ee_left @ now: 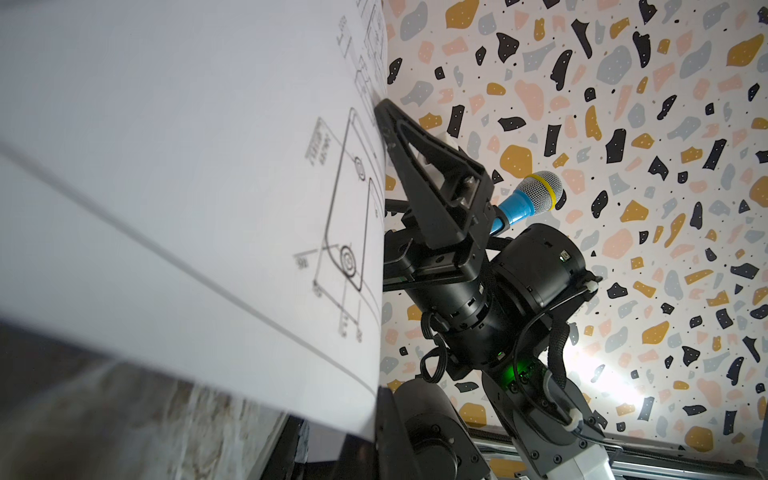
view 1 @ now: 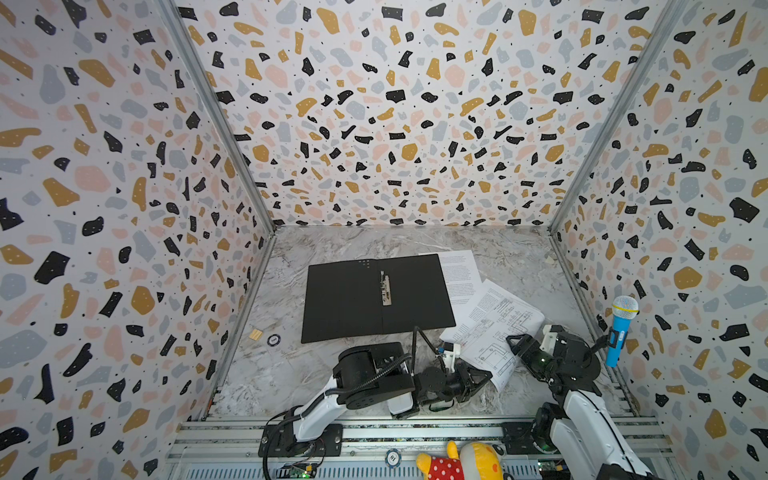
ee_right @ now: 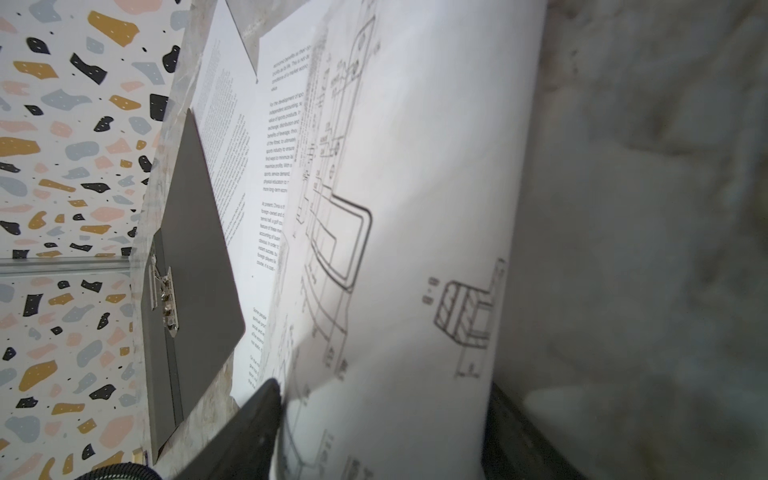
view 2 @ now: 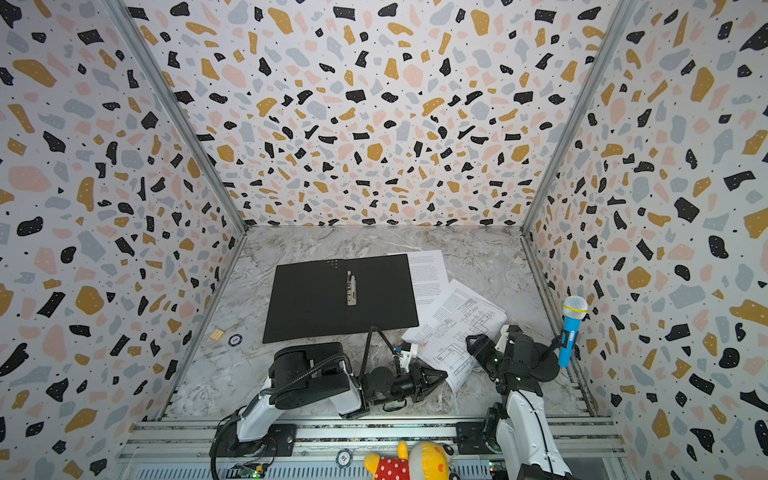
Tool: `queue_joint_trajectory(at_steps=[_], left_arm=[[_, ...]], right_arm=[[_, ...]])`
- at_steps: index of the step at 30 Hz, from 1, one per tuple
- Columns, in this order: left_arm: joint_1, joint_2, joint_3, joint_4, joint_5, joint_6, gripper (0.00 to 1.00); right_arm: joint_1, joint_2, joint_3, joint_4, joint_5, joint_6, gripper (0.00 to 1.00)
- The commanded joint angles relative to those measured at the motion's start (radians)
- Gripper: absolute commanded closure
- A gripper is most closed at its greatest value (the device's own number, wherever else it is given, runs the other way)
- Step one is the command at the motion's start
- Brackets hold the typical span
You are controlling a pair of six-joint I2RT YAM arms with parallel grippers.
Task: Put the files into the folder
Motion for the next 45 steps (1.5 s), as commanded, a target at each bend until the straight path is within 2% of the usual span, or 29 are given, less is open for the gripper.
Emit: queue_joint_trajectory(at_steps=[1, 7, 12, 15, 22, 30, 34, 39, 45], left_arm=[[-0.004, -0.004, 0.001, 0.102, -0.015, 0.002, 0.97], [-0.003, -0.089, 0.024, 0.04, -0.001, 0.046, 0.98], [0.011, -0.194, 0.066, -0.091, 0.027, 0.125, 0.98], [0.041, -0.264, 0.083, -0.179, 0.041, 0.187, 0.98], [0.16, -0.423, 0.111, -0.429, 0.071, 0.366, 0.98], [0.353, -0.56, 0.33, -0.909, 0.139, 0.731, 0.98], [0.463, -0.561, 0.495, -1.086, 0.181, 0.863, 0.98], [0.562, -0.506, 0.71, -1.244, 0.204, 0.975, 0.98], [0.622, -0.461, 0.805, -1.282, 0.172, 1.065, 0.98]], right_arm=[[-0.005, -0.017, 0.049, -0.102, 0.006, -0.01, 0.19], [-0.007, -0.05, 0.107, -0.165, -0.02, -0.014, 0.12], [-0.009, -0.087, 0.178, -0.211, -0.046, -0.011, 0.07], [-0.01, -0.093, 0.237, -0.238, -0.055, -0.025, 0.0], [-0.011, -0.054, 0.325, -0.198, -0.125, -0.034, 0.01], [-0.011, 0.051, 0.43, -0.1, -0.204, -0.01, 0.01], [-0.009, 0.094, 0.468, -0.048, -0.215, 0.013, 0.01], [-0.008, 0.128, 0.489, -0.004, -0.234, 0.029, 0.01], [-0.004, 0.145, 0.476, 0.017, -0.248, 0.024, 0.01]])
